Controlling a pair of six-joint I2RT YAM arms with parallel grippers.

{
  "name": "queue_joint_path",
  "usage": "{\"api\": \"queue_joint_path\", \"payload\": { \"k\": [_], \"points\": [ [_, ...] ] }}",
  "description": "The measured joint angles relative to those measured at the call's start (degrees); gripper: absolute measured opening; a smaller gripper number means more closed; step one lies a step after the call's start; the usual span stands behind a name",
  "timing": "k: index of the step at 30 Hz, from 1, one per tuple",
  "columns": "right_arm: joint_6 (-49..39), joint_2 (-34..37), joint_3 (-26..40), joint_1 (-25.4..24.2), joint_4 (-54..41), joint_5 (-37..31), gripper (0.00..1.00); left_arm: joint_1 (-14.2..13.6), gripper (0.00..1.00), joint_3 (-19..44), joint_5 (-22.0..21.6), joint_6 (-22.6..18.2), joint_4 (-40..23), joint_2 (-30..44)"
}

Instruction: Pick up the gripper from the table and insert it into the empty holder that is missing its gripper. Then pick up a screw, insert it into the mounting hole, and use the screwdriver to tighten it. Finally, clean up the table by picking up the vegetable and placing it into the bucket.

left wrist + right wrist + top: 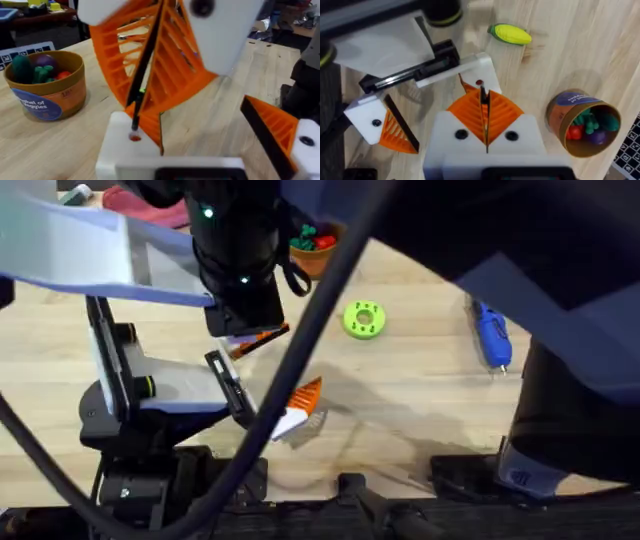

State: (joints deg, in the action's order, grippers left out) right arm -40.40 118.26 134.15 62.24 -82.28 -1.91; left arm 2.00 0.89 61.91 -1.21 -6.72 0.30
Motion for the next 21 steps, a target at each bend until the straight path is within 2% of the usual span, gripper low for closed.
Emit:
{"api": "queue_joint_path", "payload": {
  "k": [21],
  "points": [
    [0.02,0.0,0.0,0.59,0.0,0.02,0.006,0.0,0.985,0.0,0.0,0.0,-0.01,0.0]
  ]
}}
